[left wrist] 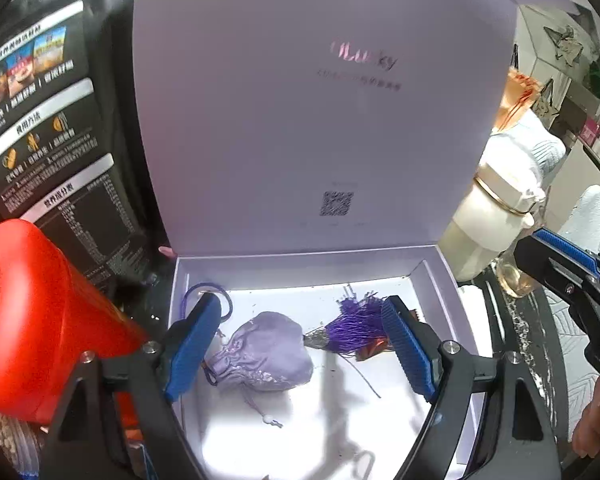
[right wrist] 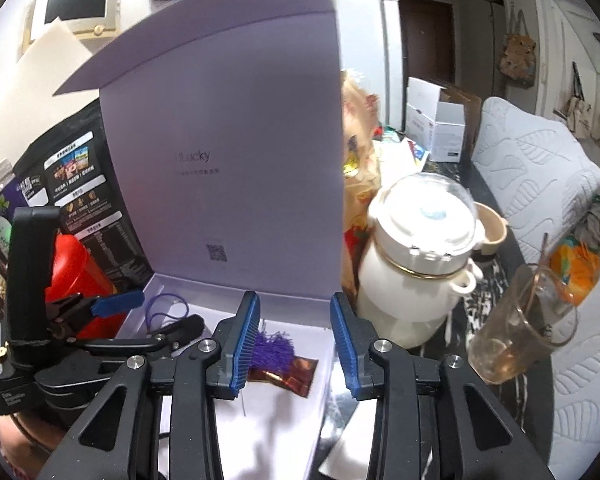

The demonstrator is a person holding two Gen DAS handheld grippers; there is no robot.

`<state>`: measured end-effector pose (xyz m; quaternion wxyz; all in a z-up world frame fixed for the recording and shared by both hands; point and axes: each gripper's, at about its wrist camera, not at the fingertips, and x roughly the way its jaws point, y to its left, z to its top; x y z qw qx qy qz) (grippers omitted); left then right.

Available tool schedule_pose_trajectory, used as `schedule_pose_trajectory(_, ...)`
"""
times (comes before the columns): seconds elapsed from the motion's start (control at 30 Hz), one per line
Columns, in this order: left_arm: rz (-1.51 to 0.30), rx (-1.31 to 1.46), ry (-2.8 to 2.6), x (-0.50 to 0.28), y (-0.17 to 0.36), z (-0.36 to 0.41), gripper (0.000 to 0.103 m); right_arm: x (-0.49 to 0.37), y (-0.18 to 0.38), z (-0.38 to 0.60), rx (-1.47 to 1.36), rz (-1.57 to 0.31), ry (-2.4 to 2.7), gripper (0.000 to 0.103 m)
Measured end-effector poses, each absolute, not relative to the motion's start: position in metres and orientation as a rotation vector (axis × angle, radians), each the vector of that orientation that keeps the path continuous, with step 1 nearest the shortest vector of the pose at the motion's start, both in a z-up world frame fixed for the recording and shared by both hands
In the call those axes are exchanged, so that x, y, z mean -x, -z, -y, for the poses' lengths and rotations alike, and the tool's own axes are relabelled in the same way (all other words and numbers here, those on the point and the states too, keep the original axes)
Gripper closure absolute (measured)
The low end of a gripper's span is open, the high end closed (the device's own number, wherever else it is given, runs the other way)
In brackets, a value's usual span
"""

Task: Organize soft objects
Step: 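Lower the chocolate bar into the box beside the sachet and open the right gripper, then withdraw both grippers from the gift box back over the table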

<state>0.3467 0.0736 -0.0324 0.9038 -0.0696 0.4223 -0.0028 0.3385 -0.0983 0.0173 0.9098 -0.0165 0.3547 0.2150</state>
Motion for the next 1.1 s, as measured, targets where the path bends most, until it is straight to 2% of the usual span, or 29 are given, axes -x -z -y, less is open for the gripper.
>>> schedule_pose_trajectory(0.03, -0.87, 0.141, 0.007, -0.344, 0.028, -0.073, 0.015, -0.337, -0.018, 0.1, 0.03, -0.731, -0.441, 0.067)
schedule_pose_trajectory(0.07, -0.864, 0.137, 0.007, -0.342, 0.024, -0.072, 0.005, -0.335, -0.02, 0.102, 0.028, -0.73, -0.439, 0.067)
schedule_pose_trajectory(0.13, -0.843, 0.131, 0.004, -0.333, 0.016, -0.07, 0.0, -0.332, -0.024, 0.105, 0.034, -0.729, -0.43, 0.067)
schedule_pose_trajectory(0.27, -0.81, 0.121, 0.0, -0.323, -0.001, -0.063, 0.0, -0.319, -0.035, 0.11, 0.046, -0.71, -0.416, 0.067)
schedule_pose_trajectory(0.33, -0.787, 0.112, -0.002, -0.312, -0.015, -0.059, 0.0, -0.312, -0.043, 0.114, 0.046, -0.695, -0.411, 0.062)
schedule_pose_trajectory(0.37, -0.777, 0.106, -0.004, -0.307, -0.021, -0.057, 0.0, -0.307, -0.049, 0.115, 0.045, -0.682, -0.41, 0.056)
schedule_pose_trajectory(0.47, -0.74, 0.092, -0.008, -0.291, -0.041, -0.054, 0.0, -0.294, -0.063, 0.12, 0.046, -0.654, -0.412, 0.054)
schedule_pose_trajectory(0.8, -0.633, 0.053, -0.02, -0.233, -0.096, -0.04, 0.0, -0.24, -0.105, 0.138, 0.039, -0.553, -0.427, 0.029)
schedule_pose_trajectory(1.1, -0.573, 0.003, -0.022, -0.175, -0.129, -0.023, 0.0, -0.185, -0.128, 0.152, 0.029, -0.489, -0.434, 0.02)
